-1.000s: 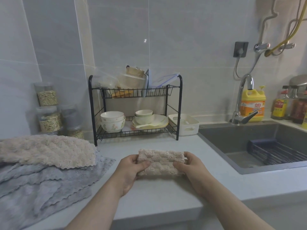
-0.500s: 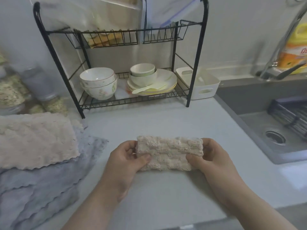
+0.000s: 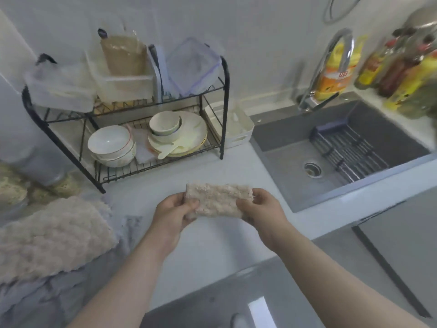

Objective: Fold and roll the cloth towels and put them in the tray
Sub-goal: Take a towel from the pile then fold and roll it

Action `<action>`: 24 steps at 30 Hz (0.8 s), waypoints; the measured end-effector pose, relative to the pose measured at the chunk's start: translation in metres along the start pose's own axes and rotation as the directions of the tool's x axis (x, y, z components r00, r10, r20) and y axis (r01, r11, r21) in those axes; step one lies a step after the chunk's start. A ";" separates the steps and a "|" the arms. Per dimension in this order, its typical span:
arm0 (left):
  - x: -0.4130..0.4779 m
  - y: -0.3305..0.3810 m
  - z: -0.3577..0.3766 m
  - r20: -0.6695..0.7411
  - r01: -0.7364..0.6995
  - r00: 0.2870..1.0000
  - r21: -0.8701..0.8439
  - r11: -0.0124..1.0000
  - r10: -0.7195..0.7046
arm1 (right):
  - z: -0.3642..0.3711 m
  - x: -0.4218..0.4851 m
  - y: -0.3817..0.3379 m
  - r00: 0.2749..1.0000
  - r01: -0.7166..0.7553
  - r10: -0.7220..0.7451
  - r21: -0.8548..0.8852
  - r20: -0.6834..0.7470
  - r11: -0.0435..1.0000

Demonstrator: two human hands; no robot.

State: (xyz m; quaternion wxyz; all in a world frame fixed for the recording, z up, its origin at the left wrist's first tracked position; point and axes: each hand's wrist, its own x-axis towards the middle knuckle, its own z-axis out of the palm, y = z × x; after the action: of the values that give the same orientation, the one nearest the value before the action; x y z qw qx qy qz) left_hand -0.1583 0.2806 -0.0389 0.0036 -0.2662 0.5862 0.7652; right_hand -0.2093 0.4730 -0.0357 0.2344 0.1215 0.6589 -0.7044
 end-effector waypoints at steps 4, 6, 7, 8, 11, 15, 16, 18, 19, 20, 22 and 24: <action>-0.019 0.050 0.069 0.226 -0.133 0.964 -0.052 0.990 0.141 | -0.054 -0.052 -0.069 0.985 0.159 -0.151 0.088 -0.088 0.983; -0.026 0.072 0.118 0.342 -0.169 0.921 -0.076 0.983 0.185 | -0.089 -0.077 -0.101 0.956 0.265 -0.250 0.082 -0.156 0.961; -0.029 0.082 0.144 0.395 -0.177 0.897 -0.090 0.980 0.198 | -0.108 -0.088 -0.115 0.936 0.312 -0.291 0.083 -0.201 0.946; -0.033 0.090 0.172 0.448 -0.183 0.870 -0.100 0.978 0.208 | -0.128 -0.099 -0.127 0.913 0.354 -0.323 0.091 -0.248 0.931; -0.053 0.107 0.253 0.582 -0.190 0.784 -0.109 0.976 0.217 | -0.189 -0.134 -0.151 0.848 0.452 -0.375 0.143 -0.374 0.881; -0.084 0.100 0.361 0.704 -0.200 0.680 -0.092 0.975 0.206 | -0.280 -0.178 -0.157 0.798 0.542 -0.395 0.256 -0.455 0.800; -0.092 0.094 0.389 0.735 -0.197 0.649 -0.088 0.976 0.197 | -0.305 -0.188 -0.156 0.785 0.561 -0.396 0.275 -0.477 0.781; -0.106 0.079 0.445 0.782 -0.187 0.600 -0.065 0.980 0.166 | -0.355 -0.204 -0.154 0.753 0.594 -0.402 0.276 -0.522 0.755; -0.112 0.071 0.473 0.806 -0.180 0.574 -0.051 0.982 0.147 | -0.382 -0.211 -0.153 0.735 0.607 -0.402 0.266 -0.547 0.748; -0.118 0.063 0.501 0.824 -0.173 0.551 -0.039 0.984 0.129 | -0.409 -0.216 -0.152 0.715 0.619 -0.401 0.254 -0.572 0.743; -0.128 0.047 0.558 0.853 -0.141 0.514 -0.024 0.990 0.093 | -0.465 -0.223 -0.154 0.678 0.633 -0.384 0.232 -0.626 0.739; -0.138 0.033 0.611 0.871 -0.105 0.488 -0.007 0.994 0.057 | -0.514 -0.231 -0.158 0.653 0.633 -0.364 0.214 -0.664 0.744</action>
State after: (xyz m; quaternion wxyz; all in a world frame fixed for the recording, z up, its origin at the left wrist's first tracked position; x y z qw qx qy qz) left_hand -0.2966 0.8614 0.1517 0.2688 0.1837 0.5341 0.7802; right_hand -0.1592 1.0222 0.1605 -0.2206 0.1880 0.5327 -0.7951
